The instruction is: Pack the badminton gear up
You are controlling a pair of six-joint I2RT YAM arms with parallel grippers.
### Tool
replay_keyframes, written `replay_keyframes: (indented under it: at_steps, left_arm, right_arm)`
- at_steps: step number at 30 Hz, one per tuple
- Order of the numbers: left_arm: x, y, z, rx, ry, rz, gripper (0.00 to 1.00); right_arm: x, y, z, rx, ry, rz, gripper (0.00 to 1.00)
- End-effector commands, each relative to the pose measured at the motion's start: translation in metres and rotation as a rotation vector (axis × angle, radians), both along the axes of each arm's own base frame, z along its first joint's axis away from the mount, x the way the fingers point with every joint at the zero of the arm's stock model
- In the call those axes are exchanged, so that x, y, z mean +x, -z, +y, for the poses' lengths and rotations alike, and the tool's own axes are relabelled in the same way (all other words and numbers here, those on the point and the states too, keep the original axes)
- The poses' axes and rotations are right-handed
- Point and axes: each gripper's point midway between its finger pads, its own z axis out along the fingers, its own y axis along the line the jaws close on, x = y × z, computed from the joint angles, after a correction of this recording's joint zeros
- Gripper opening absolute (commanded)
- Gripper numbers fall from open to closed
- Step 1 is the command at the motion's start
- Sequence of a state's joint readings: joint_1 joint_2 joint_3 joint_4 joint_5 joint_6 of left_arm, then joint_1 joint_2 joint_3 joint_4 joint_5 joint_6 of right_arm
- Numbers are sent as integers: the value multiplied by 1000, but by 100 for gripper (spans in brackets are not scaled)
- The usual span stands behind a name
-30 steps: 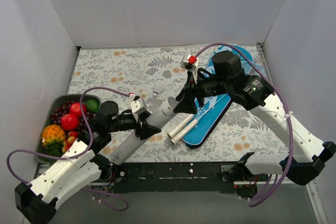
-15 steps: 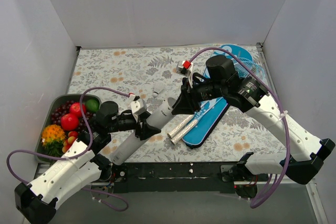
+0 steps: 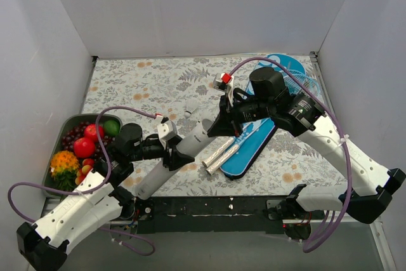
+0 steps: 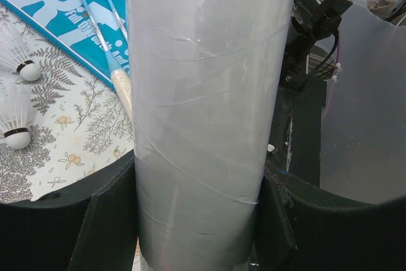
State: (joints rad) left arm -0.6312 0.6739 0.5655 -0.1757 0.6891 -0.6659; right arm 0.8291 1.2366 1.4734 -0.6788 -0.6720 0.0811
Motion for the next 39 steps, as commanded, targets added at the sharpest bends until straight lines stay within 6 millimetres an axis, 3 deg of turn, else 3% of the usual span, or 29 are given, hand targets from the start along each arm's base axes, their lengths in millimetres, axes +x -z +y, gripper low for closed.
replay_keyframes:
  at_steps: [1, 9, 17, 20, 22, 23, 25, 26, 27, 29, 30, 32, 33, 36, 37, 39]
  left_arm:
    - [-1, -11, 1, -29, -1, -39, 55]
    - [-4, -9, 2, -31, -4, -43, 55]
    - [-5, -8, 2, -33, 0, -46, 55]
    - [-5, -9, 2, -34, -4, -49, 55]
    - [-5, -9, 2, -35, -7, -52, 55]
    - [-5, -9, 3, -35, -9, -52, 55]
    - [-4, -11, 3, -38, -16, -56, 55]
    - [-3, -12, 3, -38, -19, -58, 55]
    - [-4, -13, 3, -40, -18, -59, 55]
    - [-3, -14, 4, -39, -24, -60, 55]
    - [-2, -14, 4, -37, -25, -59, 55]
    - [-1, -13, 4, -29, -34, -53, 55]
    - [-1, -13, 4, -27, -37, -51, 55]
    - [0, -14, 5, -23, -45, -43, 55]
    - [-1, -15, 5, -25, -45, -38, 55]
    - [-1, -17, 6, -30, -51, -42, 55]
  right_arm:
    - [-10, -34, -7, 77, -4, -71, 1]
    - [-2, -62, -24, 62, 81, -166, 1]
    - [1, -67, -32, 54, 113, -186, 1]
    - [11, -60, -40, 7, 179, -201, 1]
    - [35, -44, -51, -85, 314, -224, 1]
    - [42, -26, -59, -162, 364, -208, 1]
    - [74, 3, -84, -313, 566, -225, 1]
    - [82, 36, -99, -421, 663, -168, 1]
    - [102, 51, -126, -508, 812, -171, 1]
    - [111, 82, -154, -590, 941, -85, 1]
    - [116, 110, -172, -599, 1024, 2, 1]
    - [123, 129, -189, -575, 1123, 48, 1]
    - [126, 150, -207, -577, 1226, 77, 1]
    - [130, 179, -237, -596, 1381, 116, 1]
    - [128, 197, -244, -607, 1415, 152, 1]
    - [131, 210, -257, -612, 1472, 181, 1]
